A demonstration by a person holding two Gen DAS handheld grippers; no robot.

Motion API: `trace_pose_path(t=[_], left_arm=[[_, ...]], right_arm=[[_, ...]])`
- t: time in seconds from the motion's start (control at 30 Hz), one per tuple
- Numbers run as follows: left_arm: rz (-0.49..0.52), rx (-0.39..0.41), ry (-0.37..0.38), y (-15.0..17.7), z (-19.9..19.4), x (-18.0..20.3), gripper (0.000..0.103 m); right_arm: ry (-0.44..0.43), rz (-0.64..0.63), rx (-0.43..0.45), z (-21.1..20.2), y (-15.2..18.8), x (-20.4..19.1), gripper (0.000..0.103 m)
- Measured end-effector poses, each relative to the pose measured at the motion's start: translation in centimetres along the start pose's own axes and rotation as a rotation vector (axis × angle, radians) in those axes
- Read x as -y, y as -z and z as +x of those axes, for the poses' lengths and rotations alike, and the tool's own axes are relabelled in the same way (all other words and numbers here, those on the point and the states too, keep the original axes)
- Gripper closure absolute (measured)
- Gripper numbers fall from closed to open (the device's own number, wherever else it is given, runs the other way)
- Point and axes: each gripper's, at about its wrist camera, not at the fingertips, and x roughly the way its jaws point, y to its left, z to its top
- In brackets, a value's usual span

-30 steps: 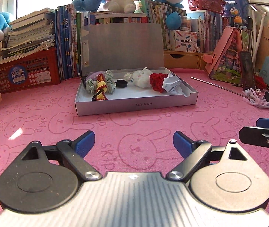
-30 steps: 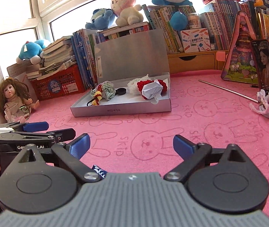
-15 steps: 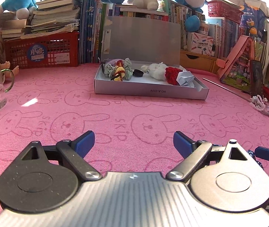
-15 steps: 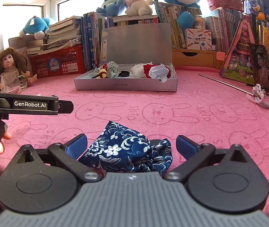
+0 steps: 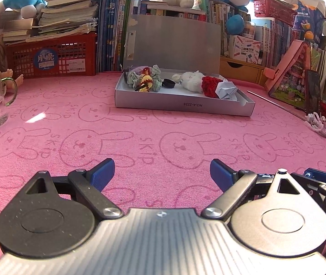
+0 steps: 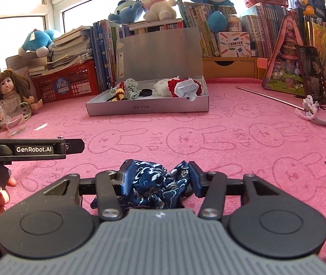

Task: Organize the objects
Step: 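Close right gripper on blue floral cloth pouch and lift it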

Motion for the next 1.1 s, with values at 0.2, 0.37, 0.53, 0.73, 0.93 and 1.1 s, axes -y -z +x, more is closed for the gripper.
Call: trace_pose_path(t=[0.2, 0.37, 0.53, 0.73, 0.93, 1.1], left_arm=[[0.012, -0.004, 0.029, 0.2, 0.1, 1.0, 0.010], [0.002, 0.005, 0.006, 0.0, 0.3, 0.6, 0.010], [-0.003, 0.013, 0.001, -0.3, 0.0, 0.2, 0.010], [-0.007, 0.011, 0.003, -0.3, -0.1, 0.0, 0.010], [-0.009, 0.003, 0.030, -0.1, -0.1, 0.6, 0.010], [0.007, -0.008, 0.091, 0.2, -0.2, 2.1, 0.010]], right_arm=[[0.043, 0.083, -0.013, -0.2, -1.2, 3.0, 0.077], [-0.006, 0.020, 0.075, -2.2, -0.4, 1.5, 0.005], [0.031, -0.185, 0.038, -0.7, 1.5, -2.7, 0.001], [0.011, -0.165, -0.027, 0.2, 1.3, -3.4, 0.029], [0.025, -0.039, -0.016, -0.6, -0.3, -0.3, 0.065], [0.094, 0.058, 0.034, -1.3, -1.7, 3.0, 0.074]])
